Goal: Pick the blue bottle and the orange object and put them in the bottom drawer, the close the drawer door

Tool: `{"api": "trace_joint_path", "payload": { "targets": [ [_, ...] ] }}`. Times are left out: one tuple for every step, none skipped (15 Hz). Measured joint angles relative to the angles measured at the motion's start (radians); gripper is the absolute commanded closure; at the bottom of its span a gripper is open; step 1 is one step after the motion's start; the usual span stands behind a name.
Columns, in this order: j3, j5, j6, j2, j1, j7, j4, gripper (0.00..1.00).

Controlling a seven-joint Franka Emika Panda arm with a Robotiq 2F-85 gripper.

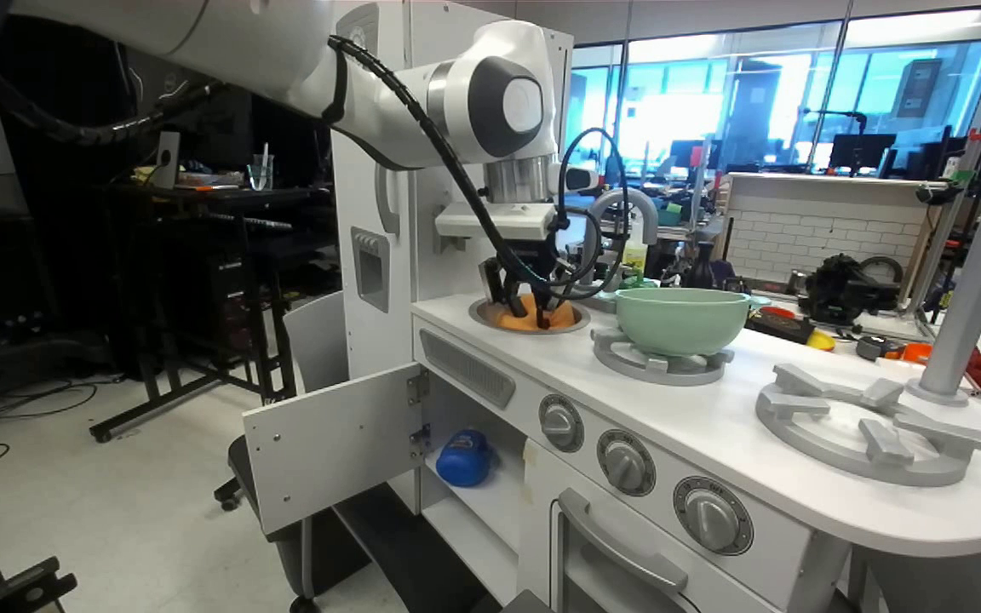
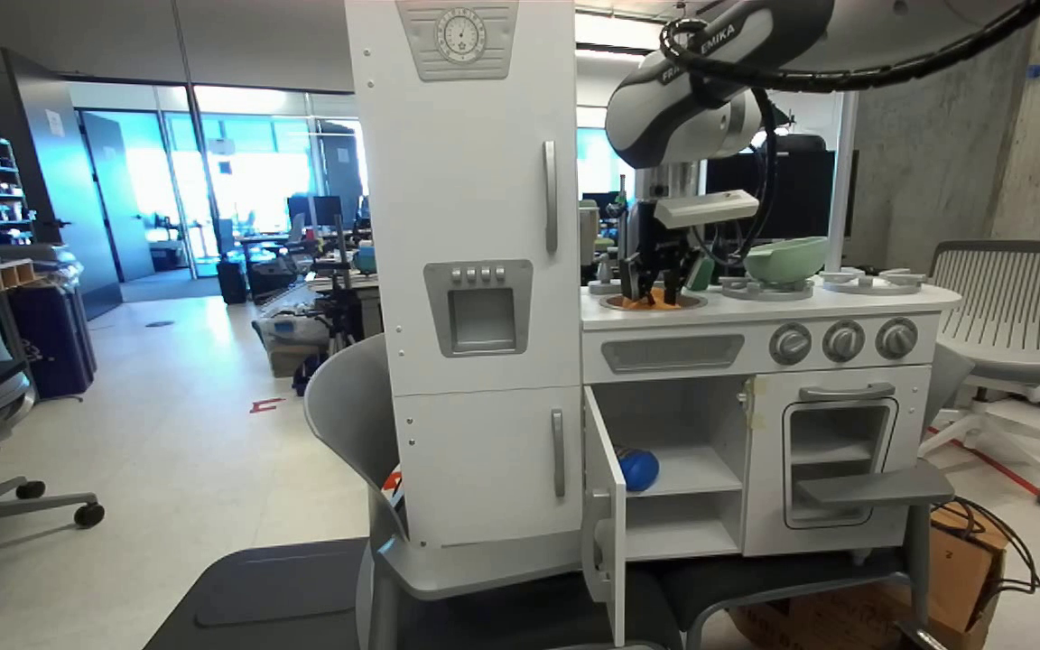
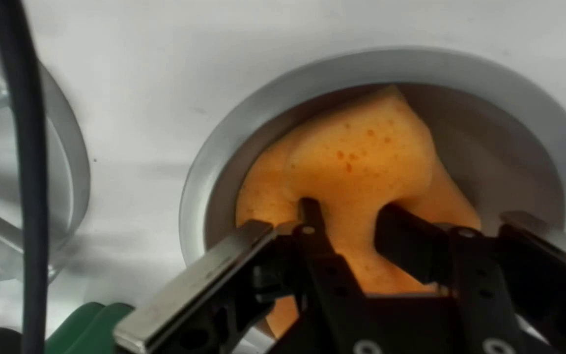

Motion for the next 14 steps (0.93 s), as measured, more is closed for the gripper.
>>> {"api": "trace_joint_path", "payload": {
  "targets": [
    [-0.003, 0.000, -0.006, 0.000, 0.001, -0.002, 0.001, 1.00],
    [-0.006, 0.000, -0.017, 0.000, 0.001, -0.006, 0.004, 0.98],
    [-0.008, 0.000, -0.028, 0.000, 0.000, -0.011, 0.010, 0.97],
    [-0.008, 0.000, -0.038, -0.002, -0.001, -0.018, 0.016, 1.00],
    [-0.008, 0.000, -0.051, -0.003, -0.003, -0.025, 0.023, 1.00],
    [-0.009, 0.000, -0.067, -0.006, -0.005, -0.034, 0.031, 0.98],
    [-0.009, 0.000, -0.081, -0.010, -0.009, -0.041, 0.038, 0.98],
    [-0.009, 0.000, -0.098, -0.018, -0.012, -0.048, 0.042, 0.98],
    [-0.009, 0.000, -0.116, -0.030, -0.015, -0.054, 0.047, 0.98],
    [-0.009, 0.000, -0.136, -0.045, -0.019, -0.060, 0.052, 0.98],
    [-0.009, 0.000, -0.156, -0.062, -0.023, -0.067, 0.057, 0.98],
    [-0.009, 0.000, -0.189, -0.077, -0.027, -0.074, 0.072, 0.98],
    [-0.009, 0.000, -0.225, -0.090, -0.030, -0.083, 0.093, 0.98],
    [-0.009, 0.000, -0.249, -0.111, -0.033, -0.094, 0.098, 0.98]
  ]
}}
